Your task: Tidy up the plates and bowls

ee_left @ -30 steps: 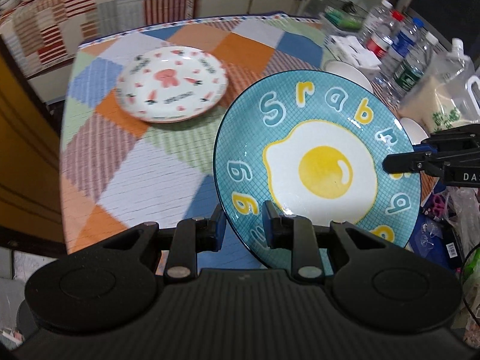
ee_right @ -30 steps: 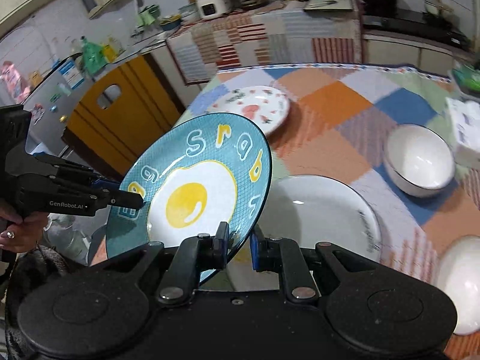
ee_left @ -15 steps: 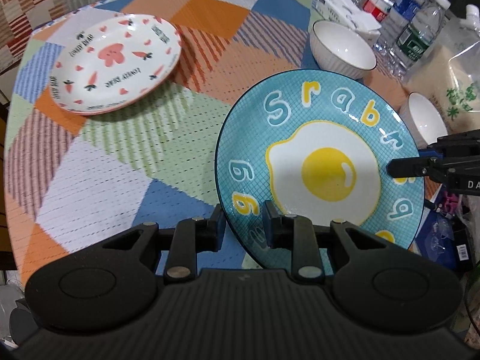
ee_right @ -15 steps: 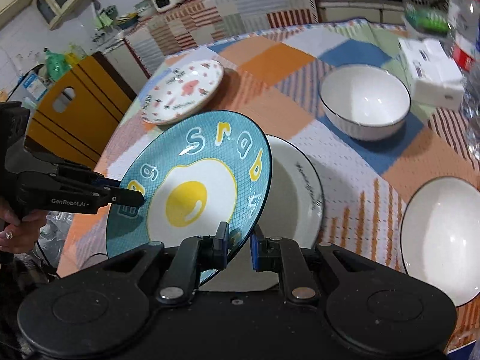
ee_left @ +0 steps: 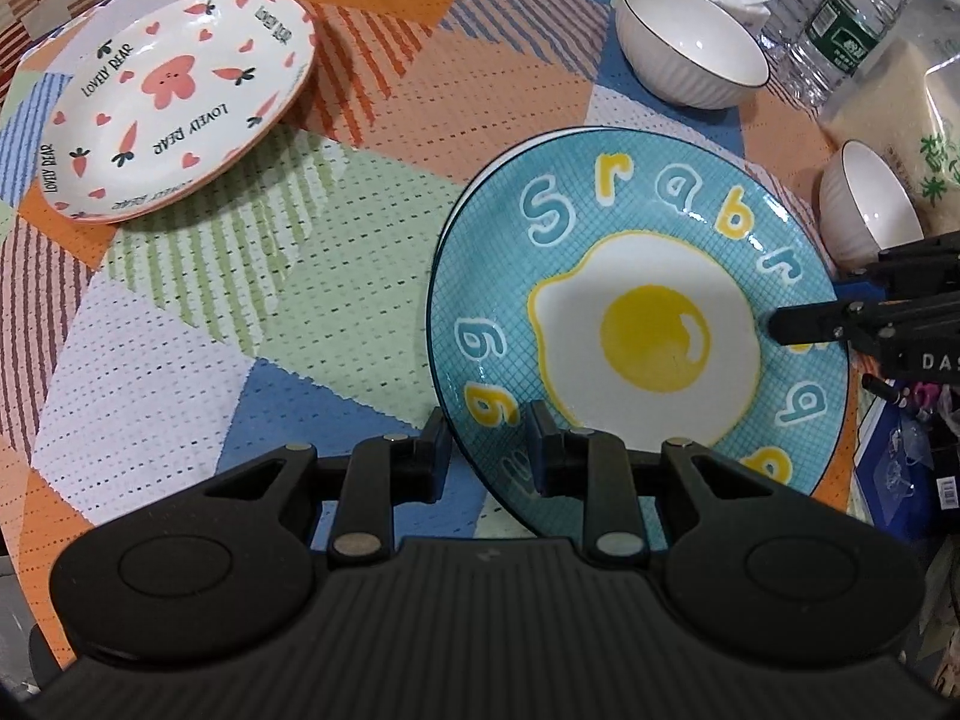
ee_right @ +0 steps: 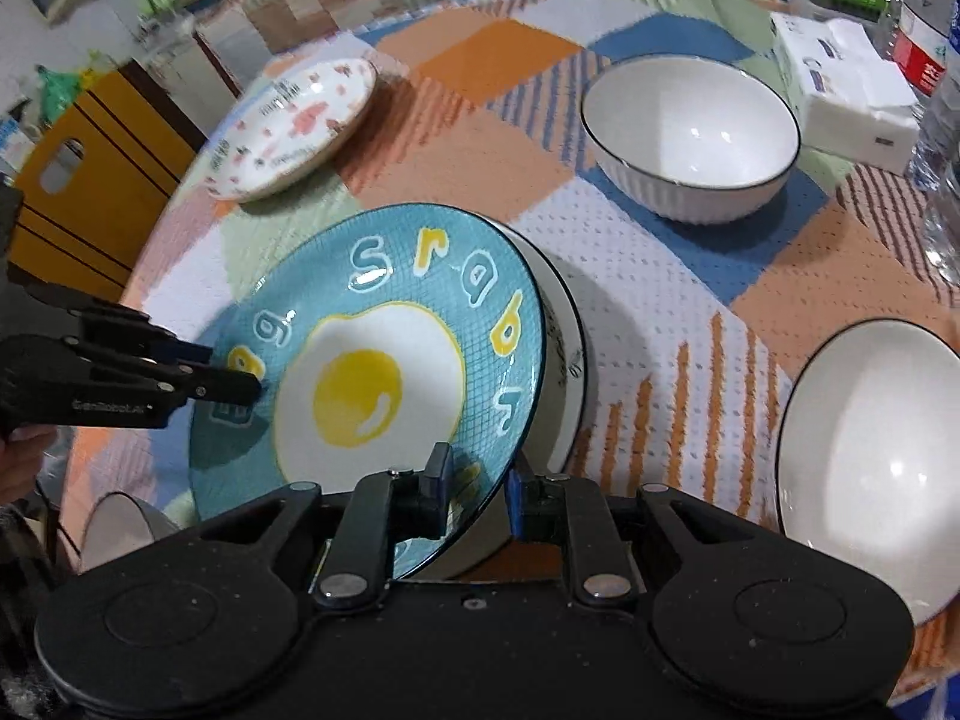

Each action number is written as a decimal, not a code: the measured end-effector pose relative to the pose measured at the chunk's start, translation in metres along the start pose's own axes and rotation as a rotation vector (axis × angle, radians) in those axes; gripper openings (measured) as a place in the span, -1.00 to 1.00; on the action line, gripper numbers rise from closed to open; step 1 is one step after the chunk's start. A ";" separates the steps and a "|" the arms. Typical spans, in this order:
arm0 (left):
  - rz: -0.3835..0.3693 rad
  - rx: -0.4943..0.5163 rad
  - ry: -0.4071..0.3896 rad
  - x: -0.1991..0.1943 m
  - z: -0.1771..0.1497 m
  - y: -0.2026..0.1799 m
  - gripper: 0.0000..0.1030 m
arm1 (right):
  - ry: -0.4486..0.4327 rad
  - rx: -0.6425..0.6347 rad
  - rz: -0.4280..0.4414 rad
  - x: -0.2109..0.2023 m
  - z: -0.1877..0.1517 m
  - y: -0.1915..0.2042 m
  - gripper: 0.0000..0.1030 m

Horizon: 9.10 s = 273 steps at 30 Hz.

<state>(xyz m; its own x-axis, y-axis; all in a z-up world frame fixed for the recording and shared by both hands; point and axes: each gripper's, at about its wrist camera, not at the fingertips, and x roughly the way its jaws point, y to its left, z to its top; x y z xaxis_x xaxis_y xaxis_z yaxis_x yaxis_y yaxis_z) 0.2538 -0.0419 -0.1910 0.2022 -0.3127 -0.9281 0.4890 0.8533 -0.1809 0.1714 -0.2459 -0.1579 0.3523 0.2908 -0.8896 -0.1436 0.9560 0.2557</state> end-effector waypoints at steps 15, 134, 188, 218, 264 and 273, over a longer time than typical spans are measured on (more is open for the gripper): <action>-0.035 -0.025 -0.013 -0.009 0.000 0.007 -0.54 | 0.018 -0.194 -0.405 0.014 0.000 0.055 -0.19; 0.006 -0.078 -0.407 -0.130 -0.035 0.035 -0.58 | -0.403 0.023 0.201 -0.037 0.024 0.058 -0.58; 0.012 -0.018 -0.104 -0.082 -0.049 -0.023 -0.35 | -0.268 -0.055 -0.241 -0.046 -0.078 0.069 -0.12; -0.036 -0.261 0.049 -0.077 -0.148 0.020 0.00 | 0.014 -0.207 0.191 -0.007 -0.121 0.156 0.44; -0.033 -0.070 0.119 -0.035 -0.110 -0.124 -0.60 | -0.057 0.066 0.062 -0.039 -0.142 0.020 -0.57; -0.037 -0.106 0.093 -0.066 -0.113 -0.126 -0.57 | -0.131 0.007 0.044 -0.074 -0.144 0.020 -0.41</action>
<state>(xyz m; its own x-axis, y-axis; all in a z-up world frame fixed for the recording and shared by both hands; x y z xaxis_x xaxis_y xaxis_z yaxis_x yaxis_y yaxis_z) 0.0830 -0.0820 -0.1433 0.1041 -0.3086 -0.9455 0.4015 0.8828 -0.2439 0.0098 -0.2538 -0.1418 0.4633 0.3342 -0.8208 -0.1548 0.9425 0.2963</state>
